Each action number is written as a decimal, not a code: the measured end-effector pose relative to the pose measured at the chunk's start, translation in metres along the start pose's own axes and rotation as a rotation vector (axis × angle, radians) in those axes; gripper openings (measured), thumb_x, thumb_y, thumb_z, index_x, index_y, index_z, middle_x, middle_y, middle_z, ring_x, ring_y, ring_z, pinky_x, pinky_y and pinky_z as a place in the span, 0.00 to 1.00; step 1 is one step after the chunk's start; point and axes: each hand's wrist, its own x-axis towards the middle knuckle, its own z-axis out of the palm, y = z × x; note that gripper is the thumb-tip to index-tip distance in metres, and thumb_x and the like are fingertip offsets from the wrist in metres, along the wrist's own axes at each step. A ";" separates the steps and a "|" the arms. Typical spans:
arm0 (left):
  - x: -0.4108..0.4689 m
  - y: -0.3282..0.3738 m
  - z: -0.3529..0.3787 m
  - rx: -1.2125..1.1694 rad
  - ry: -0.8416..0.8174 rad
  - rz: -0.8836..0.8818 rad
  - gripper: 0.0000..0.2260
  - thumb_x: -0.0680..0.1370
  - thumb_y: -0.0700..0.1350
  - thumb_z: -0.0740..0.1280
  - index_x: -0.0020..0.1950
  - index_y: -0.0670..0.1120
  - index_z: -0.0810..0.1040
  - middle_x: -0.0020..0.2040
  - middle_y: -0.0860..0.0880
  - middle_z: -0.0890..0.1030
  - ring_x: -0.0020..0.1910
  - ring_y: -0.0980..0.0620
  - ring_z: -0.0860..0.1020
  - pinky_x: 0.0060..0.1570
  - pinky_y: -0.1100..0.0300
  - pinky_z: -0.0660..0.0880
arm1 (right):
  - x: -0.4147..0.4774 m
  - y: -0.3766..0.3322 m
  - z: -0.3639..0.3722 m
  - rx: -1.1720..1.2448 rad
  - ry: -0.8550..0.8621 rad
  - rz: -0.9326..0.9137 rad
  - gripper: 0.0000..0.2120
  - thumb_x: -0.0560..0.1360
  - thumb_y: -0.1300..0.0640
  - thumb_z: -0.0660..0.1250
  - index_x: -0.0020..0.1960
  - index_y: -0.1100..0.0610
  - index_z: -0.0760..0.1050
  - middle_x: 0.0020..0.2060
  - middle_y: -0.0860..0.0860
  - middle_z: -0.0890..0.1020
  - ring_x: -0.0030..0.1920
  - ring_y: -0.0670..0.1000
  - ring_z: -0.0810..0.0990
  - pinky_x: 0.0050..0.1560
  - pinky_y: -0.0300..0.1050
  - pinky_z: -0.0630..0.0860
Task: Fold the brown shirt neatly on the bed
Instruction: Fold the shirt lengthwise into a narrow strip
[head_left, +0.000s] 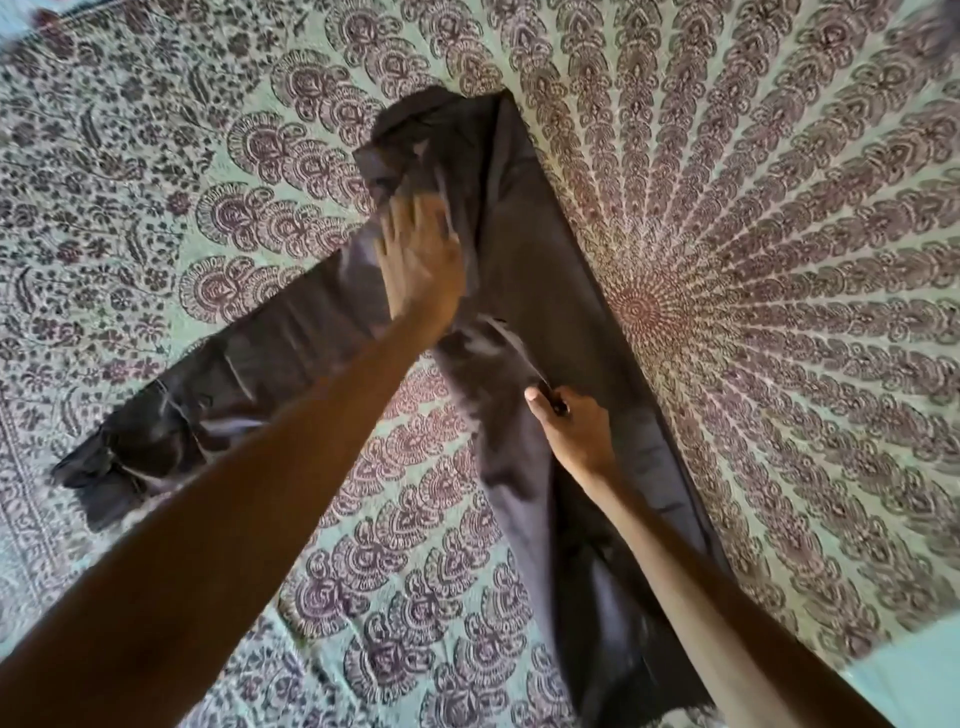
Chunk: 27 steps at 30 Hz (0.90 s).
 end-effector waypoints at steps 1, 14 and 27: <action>-0.027 -0.002 0.004 -0.046 -0.033 0.069 0.13 0.73 0.43 0.62 0.56 0.47 0.73 0.59 0.43 0.75 0.58 0.42 0.73 0.59 0.45 0.70 | -0.006 0.007 -0.003 0.001 -0.044 0.001 0.22 0.77 0.41 0.65 0.34 0.58 0.69 0.28 0.54 0.76 0.39 0.60 0.79 0.38 0.48 0.66; -0.287 -0.003 0.008 -0.095 -0.500 0.210 0.13 0.75 0.44 0.66 0.59 0.45 0.75 0.59 0.43 0.74 0.57 0.40 0.73 0.56 0.47 0.71 | -0.139 0.123 -0.058 -0.270 -0.280 0.012 0.24 0.67 0.44 0.77 0.26 0.56 0.66 0.22 0.46 0.67 0.23 0.39 0.66 0.25 0.38 0.62; -0.356 0.031 0.000 0.072 -0.634 0.425 0.28 0.68 0.53 0.73 0.65 0.47 0.71 0.64 0.45 0.71 0.61 0.44 0.71 0.59 0.49 0.70 | -0.196 0.184 -0.056 -0.275 -0.346 0.226 0.15 0.68 0.45 0.76 0.41 0.58 0.80 0.30 0.52 0.84 0.29 0.46 0.84 0.28 0.35 0.73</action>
